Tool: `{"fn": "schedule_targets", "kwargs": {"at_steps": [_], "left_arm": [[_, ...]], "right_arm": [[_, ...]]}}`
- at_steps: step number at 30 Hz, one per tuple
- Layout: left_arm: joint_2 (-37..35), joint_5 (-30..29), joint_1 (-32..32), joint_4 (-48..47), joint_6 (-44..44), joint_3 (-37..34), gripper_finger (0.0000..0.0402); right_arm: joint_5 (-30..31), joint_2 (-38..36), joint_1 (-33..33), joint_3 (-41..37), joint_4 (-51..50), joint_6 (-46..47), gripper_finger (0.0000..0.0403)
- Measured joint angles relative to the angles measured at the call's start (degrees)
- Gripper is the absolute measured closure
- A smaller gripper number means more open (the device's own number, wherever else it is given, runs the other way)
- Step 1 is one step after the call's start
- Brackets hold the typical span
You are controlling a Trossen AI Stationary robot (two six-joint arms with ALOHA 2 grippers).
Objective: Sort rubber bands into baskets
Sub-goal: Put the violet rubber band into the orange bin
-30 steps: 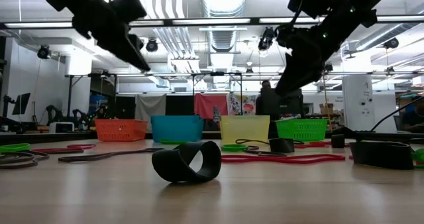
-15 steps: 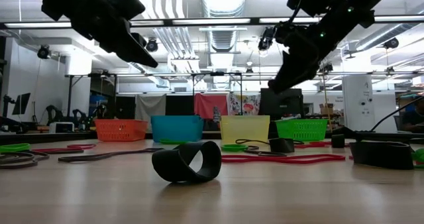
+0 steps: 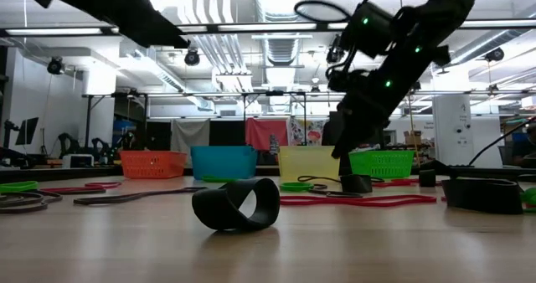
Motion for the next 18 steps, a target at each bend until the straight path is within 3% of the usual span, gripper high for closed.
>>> {"fn": "schedule_targets", "kwargs": {"at_steps": [5, 18], "left_arm": [[-2.6, 0.0, -0.1, 1.6, -0.3, -2.1, 0.0257], [-4.7, 0.0, -0.1, 10.6, -2.2, -8.9, 0.0257]], "right_arm": [[4.0, 2.8, 0.0, 0.5, 0.7, -0.1, 0.0205], [4.1, 9.0, -0.5, 0.5, 6.7, -1.7, 0.0204]]}}
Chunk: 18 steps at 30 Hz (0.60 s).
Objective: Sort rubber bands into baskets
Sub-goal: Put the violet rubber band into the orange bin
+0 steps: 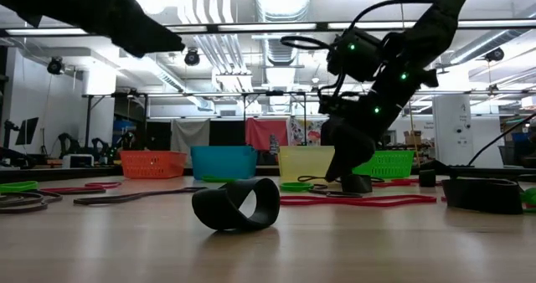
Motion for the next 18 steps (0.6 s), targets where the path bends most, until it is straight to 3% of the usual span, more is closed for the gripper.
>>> {"fn": "schedule_targets", "kwargs": {"at_steps": [8, 18], "left_arm": [[0.5, 0.0, 0.0, 5.2, -0.2, -2.1, 0.0257], [1.5, 0.1, 0.0, 12.7, -1.7, -5.7, 0.0257]], "right_arm": [[-0.6, 2.8, -0.7, 0.1, 2.8, 0.1, 0.0231], [-6.8, 5.3, -3.0, 0.1, 8.2, -3.7, 0.0383]]}}
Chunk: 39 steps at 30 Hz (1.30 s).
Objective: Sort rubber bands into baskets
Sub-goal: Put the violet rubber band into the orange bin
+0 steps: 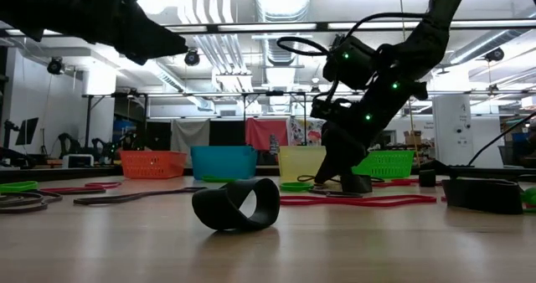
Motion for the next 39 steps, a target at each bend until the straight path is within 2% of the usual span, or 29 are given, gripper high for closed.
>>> {"fn": "schedule_targets", "kwargs": {"at_steps": [5, 10, 20, 25, 29, 39], "left_arm": [[0.6, 0.6, 0.0, 3.6, -1.6, -1.9, 0.0257], [1.6, 0.7, -0.1, 4.3, -2.8, -2.0, 0.0257], [8.4, 0.6, -0.1, 18.5, -3.3, -2.0, 0.0256], [13.4, 3.8, -0.1, 23.8, -3.9, -2.0, 0.0240], [18.2, 6.7, -0.1, 29.3, -5.4, -2.0, 0.0216], [30.5, 8.7, -0.2, 43.7, -6.3, -1.9, 0.0171]], "right_arm": [[-3.9, -3.1, 0.2, -0.3, 2.4, -1.2, 0.0393], [-4.8, -9.0, 1.8, -0.2, 3.6, -2.7, 0.0394], [-10.0, -15.6, 5.3, -0.2, 14.0, -5.7, 0.0394], [-12.1, -15.2, 7.1, 0.0, 20.6, -6.2, 0.0394], [-11.9, -13.7, 8.2, 1.9, 21.0, -7.3, 0.0394], [-11.9, -8.8, 9.1, 8.7, 21.0, -10.7, 0.0394]]}}
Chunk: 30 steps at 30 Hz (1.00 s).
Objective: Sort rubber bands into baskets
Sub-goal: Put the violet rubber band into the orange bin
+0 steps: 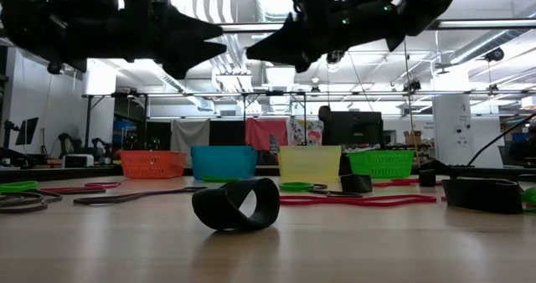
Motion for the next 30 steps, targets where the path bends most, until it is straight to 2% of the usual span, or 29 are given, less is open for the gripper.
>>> {"fn": "schedule_targets", "kwargs": {"at_steps": [6, 12, 16, 21, 22, 26, 30], "left_arm": [[5.2, 0.2, 0.0, 3.9, -0.1, 0.0, 0.0169], [7.4, 0.5, 0.0, 4.3, -0.8, 0.0, 0.0179], [7.7, 0.6, 0.0, 4.4, -1.0, 0.0, 0.0235], [7.7, 0.6, 0.0, 4.5, -0.9, 0.0, 0.0374], [7.7, 0.6, 0.0, 4.5, -0.9, 0.0, 0.0387], [7.6, 0.6, 0.0, 4.7, -1.0, 0.0, 0.0397], [7.5, 0.5, 0.0, 5.8, -1.0, 0.0, 0.0401]], "right_arm": [[0.0, 2.2, 0.0, 3.3, -0.4, -2.6, 0.0394], [0.6, 2.9, 0.0, 5.0, -0.5, -4.7, 0.0394], [0.8, 2.7, 0.0, 5.2, -0.5, -5.1, 0.0394], [0.8, 2.6, -0.2, 5.2, -0.5, -5.0, 0.0394], [0.8, 2.6, -0.2, 5.2, -0.5, -4.9, 0.0394], [3.4, 2.6, -0.2, 5.2, -0.5, -2.2, 0.0391], [3.8, 2.5, -0.4, 5.2, -1.0, -0.7, 0.0368]]}}
